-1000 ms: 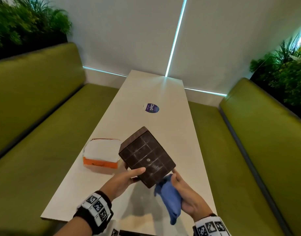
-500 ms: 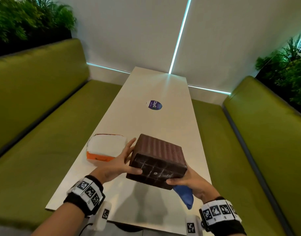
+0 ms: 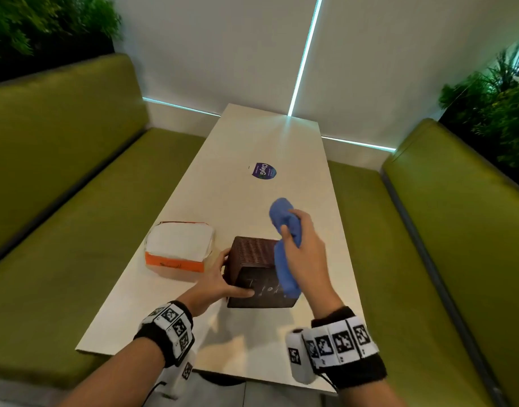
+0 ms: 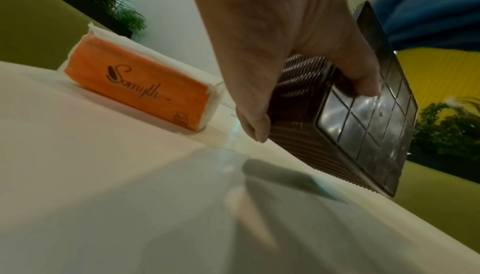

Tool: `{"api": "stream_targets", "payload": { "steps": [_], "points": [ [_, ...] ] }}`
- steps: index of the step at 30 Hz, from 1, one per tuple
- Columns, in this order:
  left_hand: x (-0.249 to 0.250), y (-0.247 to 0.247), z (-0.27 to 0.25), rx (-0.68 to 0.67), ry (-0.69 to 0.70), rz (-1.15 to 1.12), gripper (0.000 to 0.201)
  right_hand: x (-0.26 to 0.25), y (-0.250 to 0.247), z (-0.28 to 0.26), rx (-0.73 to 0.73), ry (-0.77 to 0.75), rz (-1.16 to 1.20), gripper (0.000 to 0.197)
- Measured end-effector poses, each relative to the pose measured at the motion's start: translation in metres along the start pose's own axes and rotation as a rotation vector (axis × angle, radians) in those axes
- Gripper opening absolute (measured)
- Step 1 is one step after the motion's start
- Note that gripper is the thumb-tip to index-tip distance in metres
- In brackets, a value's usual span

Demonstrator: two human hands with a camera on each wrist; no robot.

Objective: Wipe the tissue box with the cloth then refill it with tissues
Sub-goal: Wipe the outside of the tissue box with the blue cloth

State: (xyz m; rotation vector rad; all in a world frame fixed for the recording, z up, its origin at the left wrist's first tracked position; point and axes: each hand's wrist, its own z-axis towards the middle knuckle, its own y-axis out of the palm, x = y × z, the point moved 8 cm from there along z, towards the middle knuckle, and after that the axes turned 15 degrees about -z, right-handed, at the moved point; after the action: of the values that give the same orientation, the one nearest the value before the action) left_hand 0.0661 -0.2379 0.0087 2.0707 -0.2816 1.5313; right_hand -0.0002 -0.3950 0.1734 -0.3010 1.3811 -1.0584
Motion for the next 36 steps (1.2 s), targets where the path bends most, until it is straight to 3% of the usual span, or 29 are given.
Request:
{"api": "stream_targets", "payload": {
  "steps": [4, 8, 14, 16, 19, 21, 23, 25, 27, 29, 33, 36],
  "points": [
    [-0.001, -0.001, -0.003, 0.021, 0.059, 0.038, 0.106, -0.034, 0.078, -0.016, -0.231, -0.228, -0.250, 0.024],
    [-0.008, -0.006, -0.007, 0.046, 0.082, 0.036, 0.102, 0.005, 0.095, -0.010, -0.357, -0.092, -0.286, 0.020],
    [-0.017, -0.007, -0.003, 0.021, 0.023, 0.030, 0.118, 0.079, 0.043, 0.026, -0.239, 0.167, -0.346, 0.021],
    [-0.014, -0.004, 0.000, 0.021, 0.021, 0.024, 0.119, 0.054, 0.053, 0.020, -0.228, 0.095, -0.366, 0.021],
    [-0.012, 0.000, 0.000, 0.007, 0.032, 0.025, 0.107, -0.003, 0.097, -0.012, -0.283, -0.158, -0.444, 0.028],
    [-0.015, -0.002, -0.004, 0.010, 0.037, 0.014, 0.105, -0.010, 0.109, -0.025, -0.308, -0.229, -0.438, 0.035],
    [-0.019, -0.007, -0.007, 0.032, 0.021, 0.001, 0.114, 0.012, 0.092, -0.014, -0.265, -0.154, -0.280, 0.030],
    [-0.021, -0.009, -0.008, 0.029, 0.006, -0.007, 0.119, 0.047, 0.060, 0.000, -0.192, 0.041, -0.163, 0.023],
    [-0.019, -0.006, -0.007, 0.011, 0.003, 0.005, 0.120, 0.067, 0.041, 0.007, -0.133, 0.192, -0.201, 0.023],
    [-0.017, -0.004, -0.005, 0.021, 0.013, 0.007, 0.119, 0.045, 0.052, 0.004, -0.148, 0.124, -0.301, 0.025],
    [-0.016, -0.004, -0.005, 0.051, 0.059, 0.038, 0.099, -0.020, 0.111, -0.034, -0.245, -0.212, -0.372, 0.030],
    [-0.018, -0.007, -0.012, 0.069, 0.069, -0.001, 0.103, 0.009, 0.100, -0.028, -0.213, -0.165, -0.303, 0.031]
  ]
}}
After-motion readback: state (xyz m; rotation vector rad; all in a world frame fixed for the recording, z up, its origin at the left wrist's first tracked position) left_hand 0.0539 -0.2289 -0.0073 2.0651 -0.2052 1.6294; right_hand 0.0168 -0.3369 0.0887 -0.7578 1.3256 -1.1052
